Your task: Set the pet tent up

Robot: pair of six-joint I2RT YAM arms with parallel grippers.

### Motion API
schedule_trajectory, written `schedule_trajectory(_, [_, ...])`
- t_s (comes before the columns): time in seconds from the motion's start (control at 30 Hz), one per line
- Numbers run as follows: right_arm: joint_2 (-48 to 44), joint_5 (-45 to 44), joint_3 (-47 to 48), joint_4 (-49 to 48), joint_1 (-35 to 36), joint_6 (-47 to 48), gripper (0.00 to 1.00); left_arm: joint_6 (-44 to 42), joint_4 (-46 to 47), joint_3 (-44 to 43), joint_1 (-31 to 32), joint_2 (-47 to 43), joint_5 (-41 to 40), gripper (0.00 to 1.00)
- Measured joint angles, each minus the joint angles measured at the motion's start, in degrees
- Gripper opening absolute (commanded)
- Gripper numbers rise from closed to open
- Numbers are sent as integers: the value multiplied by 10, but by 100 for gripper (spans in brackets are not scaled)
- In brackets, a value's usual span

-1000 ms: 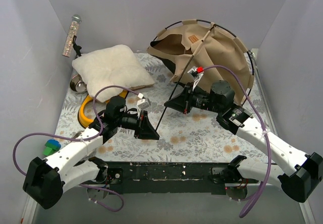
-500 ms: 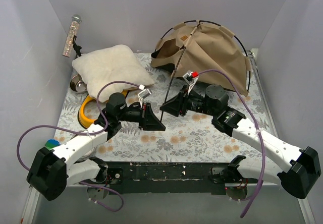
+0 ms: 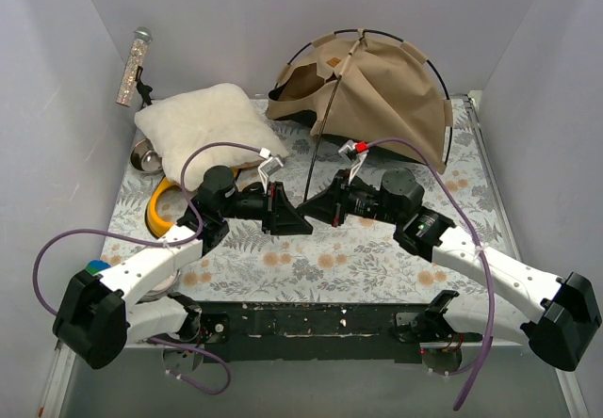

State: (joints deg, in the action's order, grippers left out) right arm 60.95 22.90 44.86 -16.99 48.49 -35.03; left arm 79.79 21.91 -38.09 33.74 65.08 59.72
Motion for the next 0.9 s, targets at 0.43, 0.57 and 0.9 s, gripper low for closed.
schedule_trajectory(0.43, [-45,9,36,36,15,9,1,-270,-167,-38,-16,-177,-210,88])
schedule_trajectory(0.57, [-55,22,45,38,15,24,1,-326,-132,-15,-25,-189,-306,87])
schedule_trajectory(0.9, [-71,43,47,51,15,55,1,-340,63,-63,-26,61,-358,82])
